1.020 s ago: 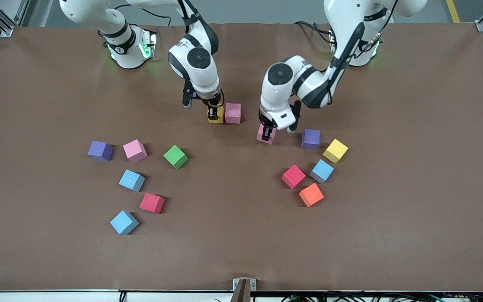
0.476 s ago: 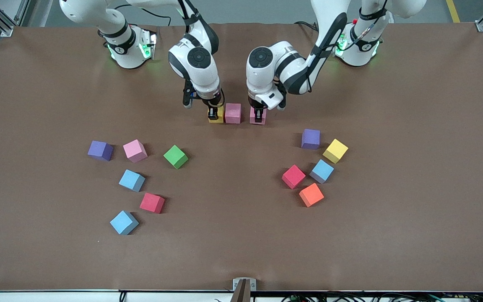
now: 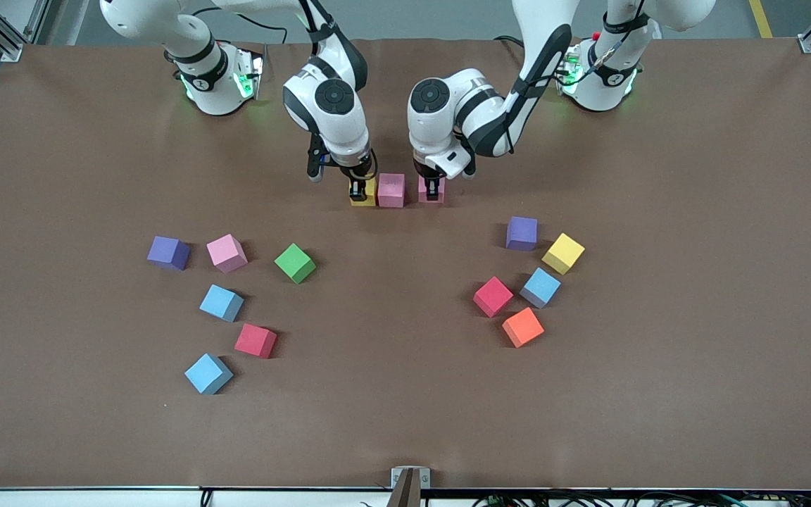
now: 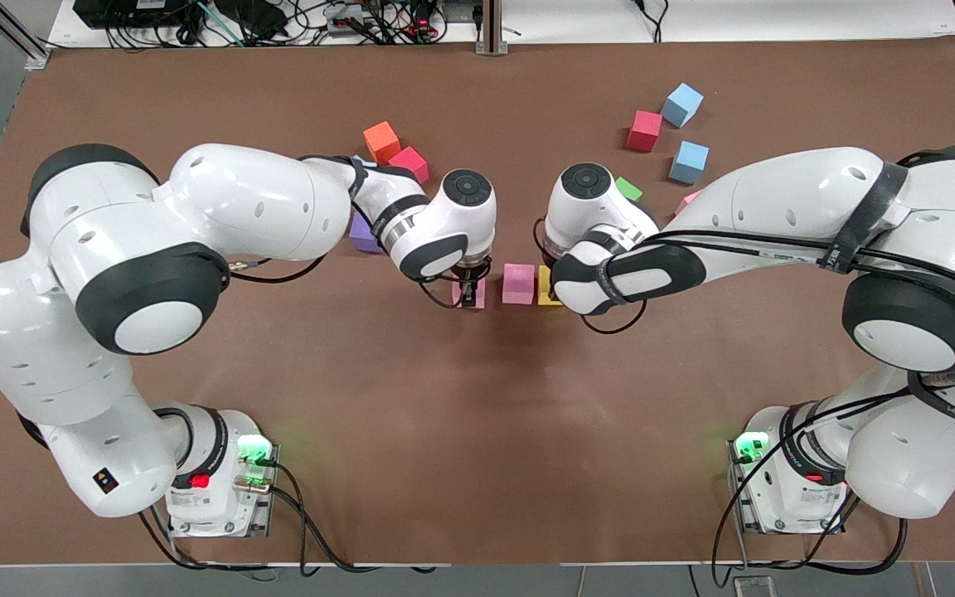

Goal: Arrange 11 blocks into digit 3
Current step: 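Carry the second pink cube beside the first pink cube, then open the left gripper and raise it off the pink cubes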

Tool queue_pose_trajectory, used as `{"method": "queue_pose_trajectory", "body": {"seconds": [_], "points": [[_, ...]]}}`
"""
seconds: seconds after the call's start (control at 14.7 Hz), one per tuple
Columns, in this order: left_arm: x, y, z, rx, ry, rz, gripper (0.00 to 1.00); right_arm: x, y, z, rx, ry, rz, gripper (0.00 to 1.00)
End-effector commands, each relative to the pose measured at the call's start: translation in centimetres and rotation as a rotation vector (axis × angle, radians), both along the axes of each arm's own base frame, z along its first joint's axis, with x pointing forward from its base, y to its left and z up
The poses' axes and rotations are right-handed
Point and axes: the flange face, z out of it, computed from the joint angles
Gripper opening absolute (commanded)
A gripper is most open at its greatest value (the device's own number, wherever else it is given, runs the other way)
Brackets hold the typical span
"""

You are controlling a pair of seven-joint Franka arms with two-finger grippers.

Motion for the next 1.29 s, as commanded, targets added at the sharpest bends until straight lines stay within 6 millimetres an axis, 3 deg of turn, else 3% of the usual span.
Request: {"method": "queue_pose_trajectory", "body": {"seconds": [0.0,0.54,1.22], "points": [[-0.1,-1.1,-0.1,-0.006,0.001,0.011,0.28,-0.5,0.8,-1.2,0.005,0.003,-0.024,0.0],[1.3,-3.7,0.0,-0.041,-0.016,0.011,0.28,-0.6,1.0,-1.1,0.007,0.001,-0.029,0.0],[1.6,-3.9,-0.4,-0.04,-0.016,0.01,0.29,-0.5,1.3,-1.4,0.005,0.002,-0.027,0.0]]}}
